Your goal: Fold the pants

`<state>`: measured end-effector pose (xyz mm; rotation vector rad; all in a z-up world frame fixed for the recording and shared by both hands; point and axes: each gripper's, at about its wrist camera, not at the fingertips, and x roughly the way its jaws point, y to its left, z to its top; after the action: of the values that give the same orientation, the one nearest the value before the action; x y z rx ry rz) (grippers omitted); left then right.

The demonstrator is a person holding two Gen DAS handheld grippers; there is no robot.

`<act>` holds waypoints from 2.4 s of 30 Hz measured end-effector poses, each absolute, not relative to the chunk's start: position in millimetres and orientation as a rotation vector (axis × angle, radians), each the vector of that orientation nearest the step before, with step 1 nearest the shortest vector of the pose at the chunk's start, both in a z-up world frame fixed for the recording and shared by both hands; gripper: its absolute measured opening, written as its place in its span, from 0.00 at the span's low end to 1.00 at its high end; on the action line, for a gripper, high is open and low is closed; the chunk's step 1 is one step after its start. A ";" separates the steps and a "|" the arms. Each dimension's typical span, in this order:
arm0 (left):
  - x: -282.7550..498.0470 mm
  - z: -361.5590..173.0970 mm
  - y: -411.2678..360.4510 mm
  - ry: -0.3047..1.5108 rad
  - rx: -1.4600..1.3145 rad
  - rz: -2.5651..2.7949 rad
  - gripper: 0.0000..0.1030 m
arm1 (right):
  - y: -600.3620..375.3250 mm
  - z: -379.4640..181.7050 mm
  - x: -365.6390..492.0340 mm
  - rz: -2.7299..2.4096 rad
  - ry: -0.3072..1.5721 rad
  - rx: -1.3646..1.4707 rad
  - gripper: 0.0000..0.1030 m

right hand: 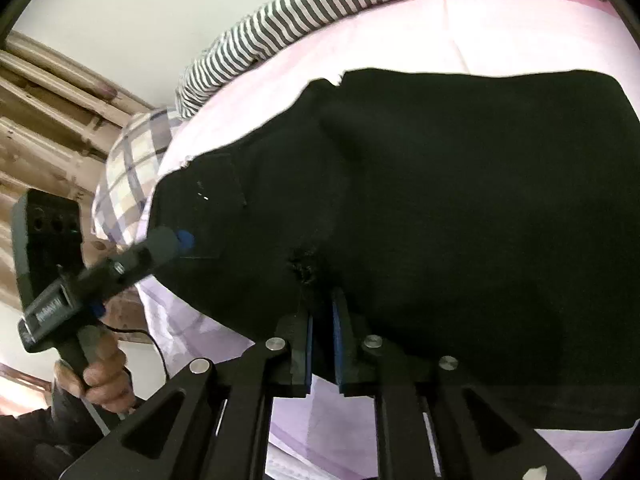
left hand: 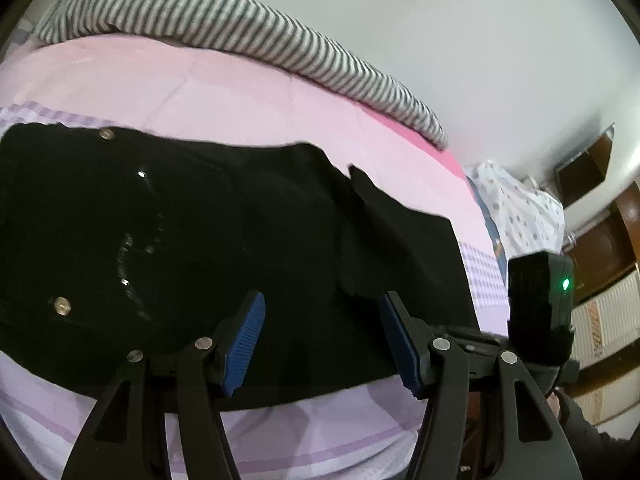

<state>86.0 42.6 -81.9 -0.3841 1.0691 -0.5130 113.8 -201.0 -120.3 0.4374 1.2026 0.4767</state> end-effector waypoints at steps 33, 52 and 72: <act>101.9 -132.7 -36.7 1.389 -0.438 -0.578 0.10 | -327.7 -96.1 99.8 0.047 1.043 0.625 0.52; 88.2 -131.6 -35.4 1.396 -0.385 -0.525 0.12 | -290.1 -111.2 96.3 0.068 1.196 0.489 0.60; 57.2 -66.0 151.0 0.981 -0.583 -0.158 0.35 | -211.7 -118.4 176.4 0.309 1.228 0.491 0.63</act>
<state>57.2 151.0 -66.0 -0.5829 0.9813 -0.1579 176.4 -211.7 -118.4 0.4907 1.2277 0.3089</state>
